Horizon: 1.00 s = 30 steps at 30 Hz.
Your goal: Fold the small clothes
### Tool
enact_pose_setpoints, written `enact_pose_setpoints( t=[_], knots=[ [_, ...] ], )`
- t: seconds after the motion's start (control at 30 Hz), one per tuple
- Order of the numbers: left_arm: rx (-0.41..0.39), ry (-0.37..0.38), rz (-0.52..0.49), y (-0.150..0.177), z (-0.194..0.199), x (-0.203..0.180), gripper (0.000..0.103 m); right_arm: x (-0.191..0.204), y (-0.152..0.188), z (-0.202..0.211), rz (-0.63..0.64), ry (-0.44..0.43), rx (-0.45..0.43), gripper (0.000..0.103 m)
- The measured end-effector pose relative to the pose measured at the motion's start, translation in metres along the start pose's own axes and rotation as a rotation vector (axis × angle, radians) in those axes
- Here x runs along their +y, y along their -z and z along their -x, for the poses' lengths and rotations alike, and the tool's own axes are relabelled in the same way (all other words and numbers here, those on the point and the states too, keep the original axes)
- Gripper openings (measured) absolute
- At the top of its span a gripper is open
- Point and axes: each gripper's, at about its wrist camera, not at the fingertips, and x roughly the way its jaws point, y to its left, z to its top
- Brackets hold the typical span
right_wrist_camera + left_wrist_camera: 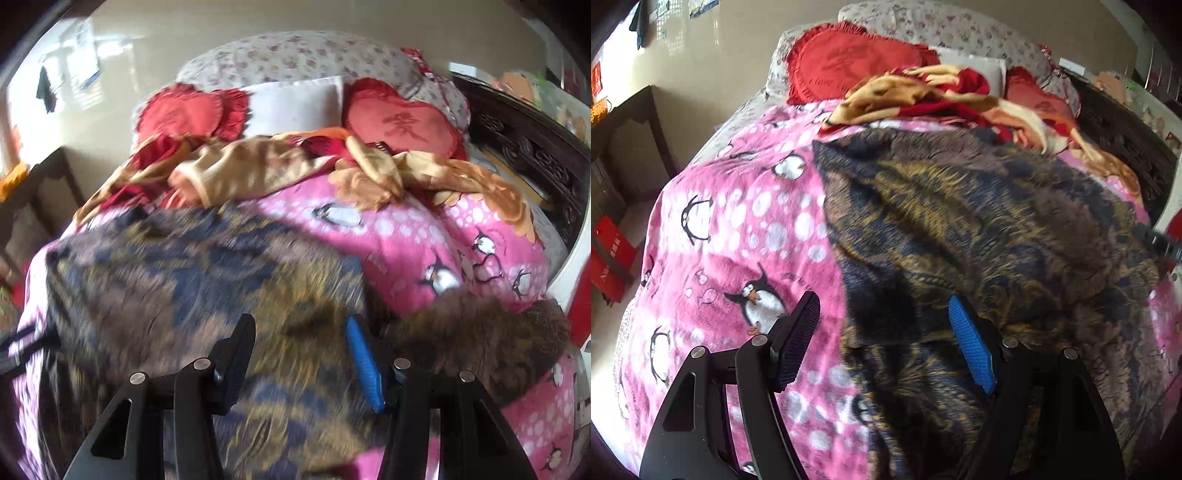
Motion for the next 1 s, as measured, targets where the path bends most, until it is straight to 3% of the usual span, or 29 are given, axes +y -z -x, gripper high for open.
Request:
enact_pose_setpoints(
  t=[0.1, 0.23, 0.33, 0.47, 0.63, 0.83, 1.0],
  knots=[
    [0.018, 0.028, 0.008, -0.002, -0.003, -0.014, 0.073, 0.002, 0.022, -0.018, 0.015, 0.038, 0.069, 0.050],
    [0.047, 0.065, 0.001, 0.002, -0.006, -0.042, 0.073, 0.008, 0.029, -0.016, 0.054, 0.079, 0.051, 0.051],
    [0.055, 0.079, -0.016, 0.005, -0.008, -0.056, 0.073, -0.005, 0.031, 0.004, -0.012, 0.017, 0.039, 0.055],
    [0.057, 0.079, -0.013, 0.005, -0.015, -0.071, 0.073, -0.028, 0.039, 0.021, -0.072, -0.001, 0.034, 0.056],
    [0.067, 0.053, -0.014, 0.003, -0.027, -0.084, 0.073, -0.029, 0.045, 0.029, -0.082, -0.021, 0.030, 0.056],
    [0.090, 0.025, -0.030, 0.007, -0.040, -0.089, 0.073, -0.011, 0.045, 0.012, -0.046, -0.009, 0.035, 0.058],
    [0.100, 0.014, -0.042, 0.007, -0.044, -0.090, 0.073, -0.015, 0.046, -0.010, -0.077, -0.003, 0.093, 0.060]
  ],
)
